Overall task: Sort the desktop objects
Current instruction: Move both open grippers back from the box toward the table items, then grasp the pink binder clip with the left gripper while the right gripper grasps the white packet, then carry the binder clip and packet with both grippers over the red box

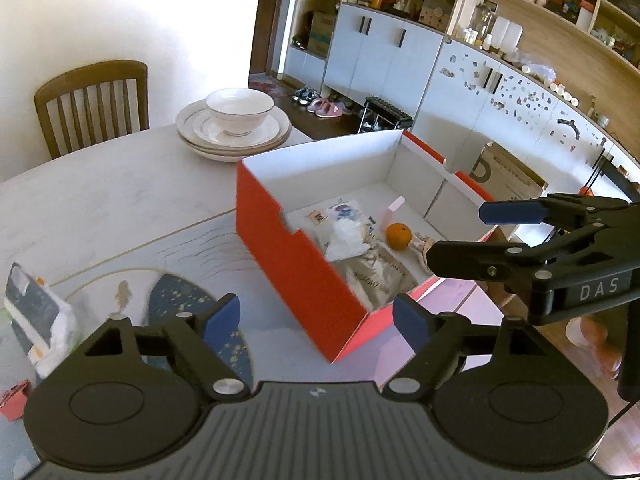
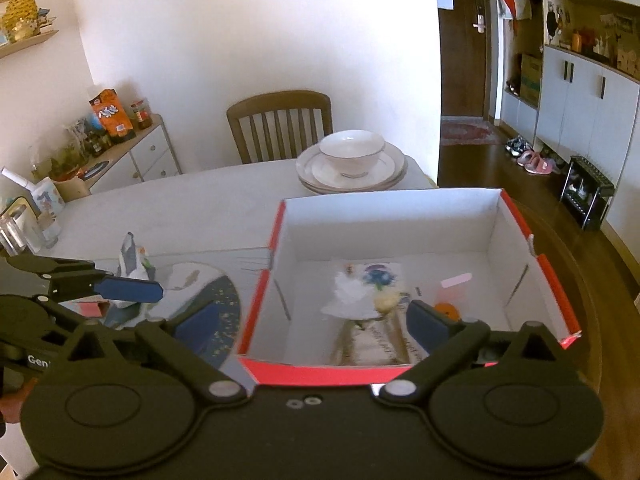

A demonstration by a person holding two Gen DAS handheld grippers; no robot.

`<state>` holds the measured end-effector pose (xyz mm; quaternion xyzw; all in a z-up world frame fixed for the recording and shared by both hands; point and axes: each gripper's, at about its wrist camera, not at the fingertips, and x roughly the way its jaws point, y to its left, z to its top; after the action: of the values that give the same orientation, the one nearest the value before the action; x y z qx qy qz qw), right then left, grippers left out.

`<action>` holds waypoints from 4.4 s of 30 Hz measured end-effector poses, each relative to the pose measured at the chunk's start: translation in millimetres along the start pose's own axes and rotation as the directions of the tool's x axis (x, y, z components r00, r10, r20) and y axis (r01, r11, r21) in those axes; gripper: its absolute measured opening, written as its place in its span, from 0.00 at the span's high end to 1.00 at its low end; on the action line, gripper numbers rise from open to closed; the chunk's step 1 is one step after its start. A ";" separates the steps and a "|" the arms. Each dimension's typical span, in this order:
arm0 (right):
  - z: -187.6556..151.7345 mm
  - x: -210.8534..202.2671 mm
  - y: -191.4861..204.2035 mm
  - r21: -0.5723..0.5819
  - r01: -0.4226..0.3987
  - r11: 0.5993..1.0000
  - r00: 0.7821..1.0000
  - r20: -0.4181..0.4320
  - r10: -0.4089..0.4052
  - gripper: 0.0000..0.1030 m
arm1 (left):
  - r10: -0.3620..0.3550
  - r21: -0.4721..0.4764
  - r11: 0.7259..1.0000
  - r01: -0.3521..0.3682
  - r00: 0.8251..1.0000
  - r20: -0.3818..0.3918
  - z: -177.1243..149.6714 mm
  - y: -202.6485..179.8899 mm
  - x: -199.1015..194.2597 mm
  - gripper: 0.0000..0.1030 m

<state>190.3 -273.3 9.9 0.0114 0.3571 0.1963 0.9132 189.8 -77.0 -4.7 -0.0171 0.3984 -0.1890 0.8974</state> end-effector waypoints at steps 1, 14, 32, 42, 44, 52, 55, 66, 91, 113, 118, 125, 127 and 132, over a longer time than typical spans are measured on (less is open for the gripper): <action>-0.8 0.0 4.9 -0.003 0.002 1.000 1.000 0.004 -0.002 0.02 | -0.001 0.000 1.000 0.001 1.000 0.004 -2.5 3.0 -2.8 0.19; -18.8 9.0 71.7 0.005 0.002 1.000 0.999 0.036 -0.002 0.01 | 0.084 -0.039 0.996 -0.082 0.995 0.058 -43.0 72.7 -36.7 0.04; -52.0 52.5 152.9 0.012 0.011 1.000 0.999 -0.046 -0.010 0.01 | 0.195 -0.082 0.978 -0.190 0.979 0.056 -92.4 164.9 -62.7 0.01; -60.2 78.0 186.1 0.002 0.009 1.000 0.995 -0.103 -0.009 0.01 | 0.253 -0.105 0.963 -0.250 0.967 0.021 -105.1 205.5 -55.7 0.00; -61.5 83.9 191.8 -0.004 0.016 1.000 0.994 -0.112 -0.017 0.01 | 0.267 -0.115 0.958 -0.264 0.964 0.011 -105.9 213.4 -52.1 0.01; -65.4 106.5 207.5 0.007 0.078 0.997 0.989 -0.126 -0.076 0.02 | 0.311 -0.190 0.930 -0.313 0.949 -0.039 -107.8 242.5 -34.5 0.01; -66.3 115.9 212.4 0.013 0.097 0.995 0.987 -0.130 -0.095 0.02 | 0.320 -0.202 0.924 -0.325 0.946 -0.054 -107.4 247.4 -28.4 0.01; -73.5 148.3 222.8 0.092 0.140 0.986 0.969 -0.217 -0.118 0.10 | 0.354 -0.236 0.900 -0.367 0.930 -0.095 -110.4 256.4 -10.8 0.01; -55.7 194.3 243.9 -0.010 0.058 0.998 0.963 -0.264 -0.059 0.56 | 0.368 -0.244 0.891 -0.383 0.924 -0.103 -111.0 260.0 -0.3 0.22; -47.4 171.8 216.8 0.072 0.025 0.997 0.980 -0.200 -0.010 0.83 | 0.355 -0.215 0.905 -0.368 0.930 -0.095 -104.7 235.2 -10.1 0.46; -47.3 163.6 206.8 0.095 0.025 0.995 0.983 -0.186 -0.007 0.83 | 0.348 -0.213 0.909 -0.357 0.934 -0.077 -101.1 224.4 -18.6 0.46; -44.9 145.6 189.1 0.137 0.020 0.990 0.987 -0.160 0.002 0.83 | 0.333 -0.189 0.921 -0.341 0.940 -0.072 -93.9 202.3 -27.8 0.46; -43.7 139.0 183.3 0.144 0.021 0.989 0.988 -0.153 0.002 0.83 | 0.323 -0.185 0.926 -0.330 0.944 -0.069 -91.3 193.7 -30.1 0.46; -41.6 121.9 166.8 0.173 0.020 0.985 0.991 -0.137 0.004 0.83 | 0.301 -0.166 0.937 -0.306 0.952 -0.057 -83.9 170.8 -31.5 0.46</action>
<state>186.1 -79.7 -73.1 0.0761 0.4346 0.1611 0.8828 165.7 102.8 -70.5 -0.0304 0.4248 -0.0133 0.9047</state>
